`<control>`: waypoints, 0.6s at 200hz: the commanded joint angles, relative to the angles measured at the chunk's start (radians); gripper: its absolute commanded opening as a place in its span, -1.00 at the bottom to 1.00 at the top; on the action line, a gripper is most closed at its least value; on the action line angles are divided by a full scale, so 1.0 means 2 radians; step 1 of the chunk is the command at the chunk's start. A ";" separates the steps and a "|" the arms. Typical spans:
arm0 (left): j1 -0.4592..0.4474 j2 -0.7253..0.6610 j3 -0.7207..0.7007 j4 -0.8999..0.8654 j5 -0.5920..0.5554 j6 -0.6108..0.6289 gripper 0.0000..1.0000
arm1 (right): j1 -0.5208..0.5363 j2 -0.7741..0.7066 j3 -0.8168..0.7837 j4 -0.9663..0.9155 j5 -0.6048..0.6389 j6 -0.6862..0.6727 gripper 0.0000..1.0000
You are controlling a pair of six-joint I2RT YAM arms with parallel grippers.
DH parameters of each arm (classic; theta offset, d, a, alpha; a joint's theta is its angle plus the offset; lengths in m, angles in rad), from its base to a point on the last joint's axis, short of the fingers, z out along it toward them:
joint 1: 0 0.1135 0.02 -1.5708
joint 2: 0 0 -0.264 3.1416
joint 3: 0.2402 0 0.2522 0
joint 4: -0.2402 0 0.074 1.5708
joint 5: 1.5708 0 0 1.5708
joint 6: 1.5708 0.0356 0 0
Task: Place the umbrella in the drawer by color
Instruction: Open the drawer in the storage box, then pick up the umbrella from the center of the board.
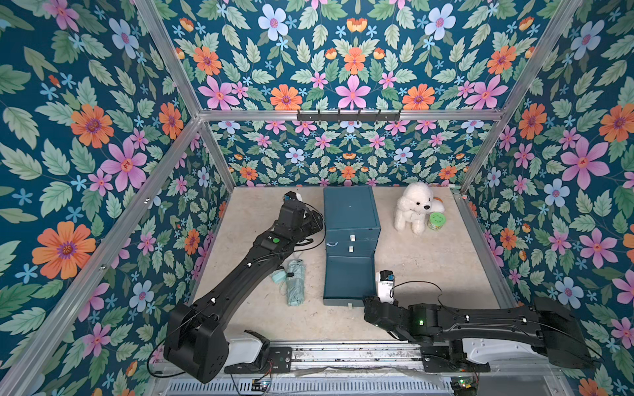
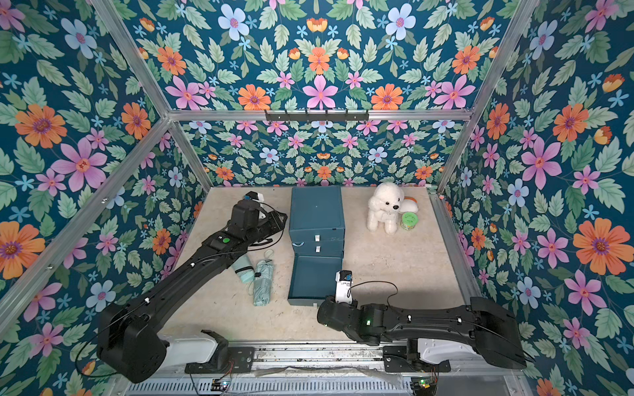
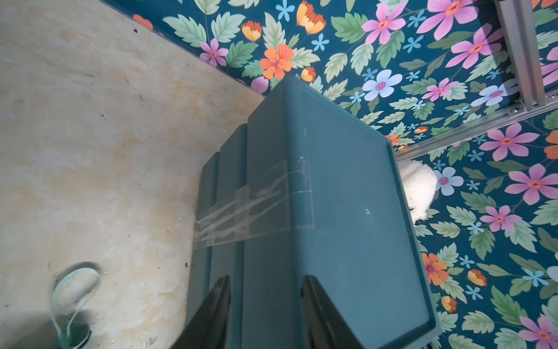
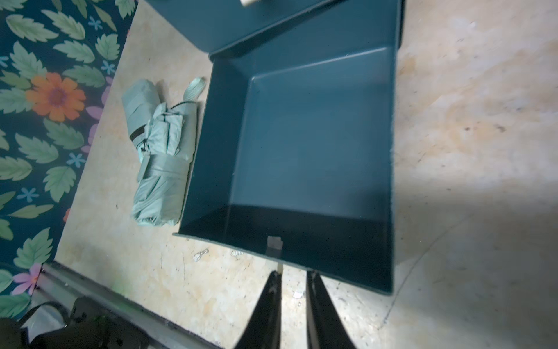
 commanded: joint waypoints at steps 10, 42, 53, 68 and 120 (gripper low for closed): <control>0.000 -0.029 -0.003 -0.027 -0.024 0.034 -0.08 | -0.001 0.014 -0.017 0.063 -0.055 -0.013 -0.68; 0.001 -0.077 -0.061 -0.035 -0.033 0.033 -0.02 | -0.021 0.001 -0.045 0.050 -0.055 0.006 -0.72; 0.002 -0.092 -0.091 -0.038 -0.038 0.027 -0.02 | -0.028 -0.013 -0.055 0.041 -0.050 0.013 -0.73; 0.002 -0.104 -0.125 -0.053 -0.039 0.025 -0.05 | -0.033 -0.034 -0.065 0.022 -0.043 0.021 -0.74; 0.002 -0.146 -0.228 -0.081 -0.050 -0.011 -0.12 | -0.028 -0.096 -0.071 -0.002 -0.052 0.006 -0.72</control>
